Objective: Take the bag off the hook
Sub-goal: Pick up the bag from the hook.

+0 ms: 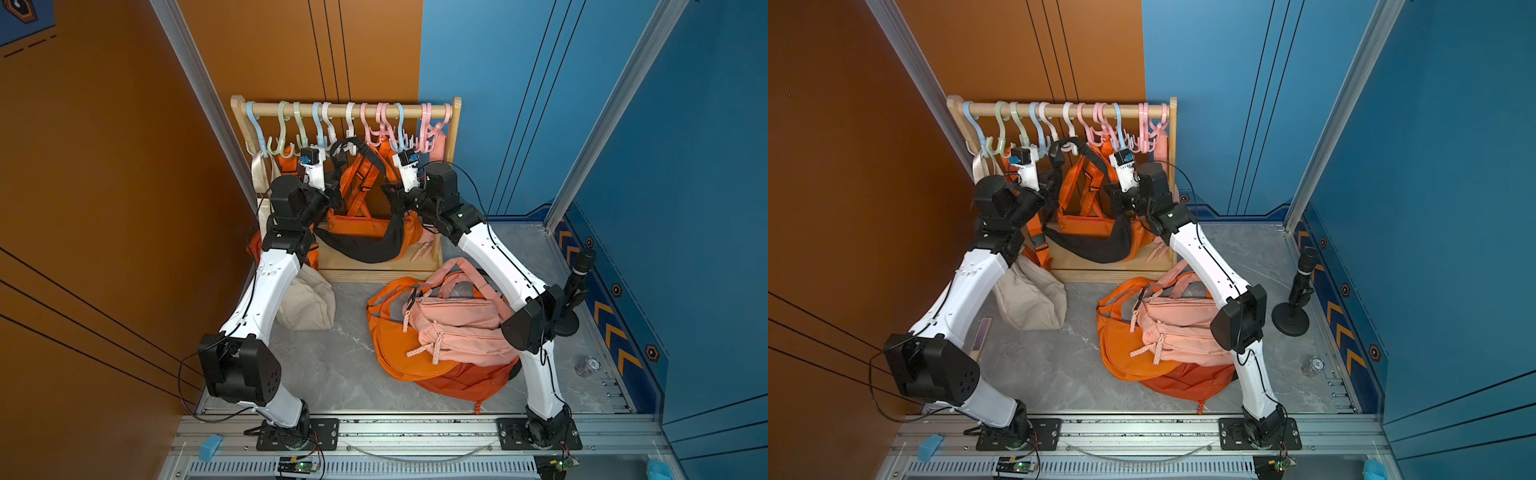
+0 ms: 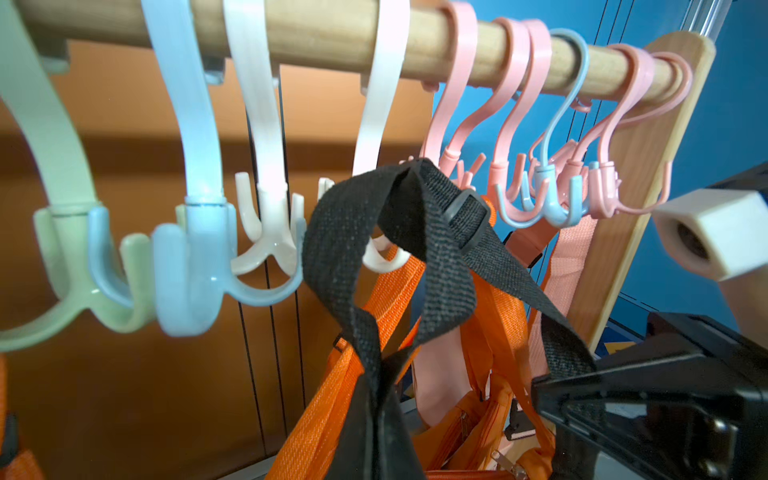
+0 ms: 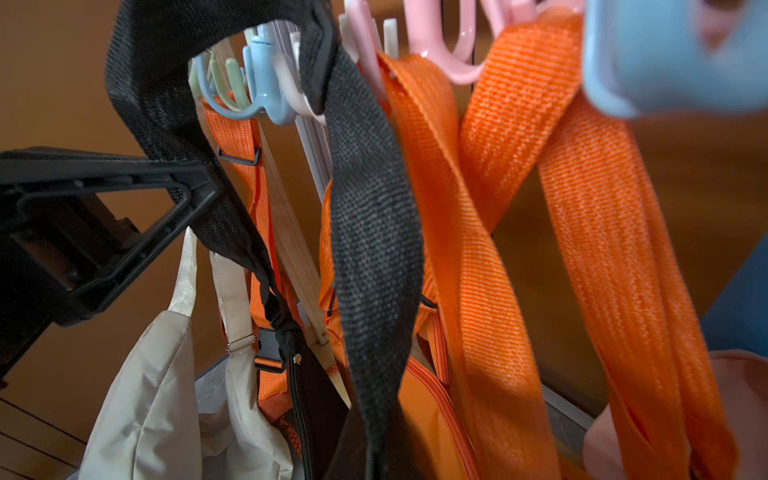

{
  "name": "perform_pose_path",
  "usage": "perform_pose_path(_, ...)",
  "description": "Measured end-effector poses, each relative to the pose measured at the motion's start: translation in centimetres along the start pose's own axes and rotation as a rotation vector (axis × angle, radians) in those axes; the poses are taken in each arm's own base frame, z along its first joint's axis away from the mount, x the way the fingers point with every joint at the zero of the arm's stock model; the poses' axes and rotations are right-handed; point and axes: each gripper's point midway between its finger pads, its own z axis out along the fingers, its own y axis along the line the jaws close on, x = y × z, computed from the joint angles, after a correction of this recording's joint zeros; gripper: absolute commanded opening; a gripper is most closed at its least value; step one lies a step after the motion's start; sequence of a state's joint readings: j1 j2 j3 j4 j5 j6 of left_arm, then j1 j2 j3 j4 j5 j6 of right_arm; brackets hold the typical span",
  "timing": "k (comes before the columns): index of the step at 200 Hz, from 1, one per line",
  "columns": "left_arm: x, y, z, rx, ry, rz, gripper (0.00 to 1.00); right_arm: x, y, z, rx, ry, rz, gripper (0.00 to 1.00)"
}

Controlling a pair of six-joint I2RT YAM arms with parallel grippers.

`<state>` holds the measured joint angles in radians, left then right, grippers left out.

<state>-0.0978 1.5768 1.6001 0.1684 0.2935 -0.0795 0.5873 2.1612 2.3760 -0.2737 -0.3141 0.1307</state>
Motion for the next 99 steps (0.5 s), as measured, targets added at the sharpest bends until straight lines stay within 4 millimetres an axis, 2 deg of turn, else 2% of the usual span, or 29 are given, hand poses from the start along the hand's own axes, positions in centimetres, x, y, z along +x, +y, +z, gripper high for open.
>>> perform_pose_path(45,-5.3,-0.2,-0.8,-0.018,-0.076,0.017,0.0,-1.2,0.9,-0.3,-0.011,-0.013,-0.001,0.0)
perform_pose_path(99,-6.0,-0.7,-2.1,-0.019,-0.055,-0.003,0.0,-0.1,1.3,-0.4,0.002,0.034,0.009,0.0)
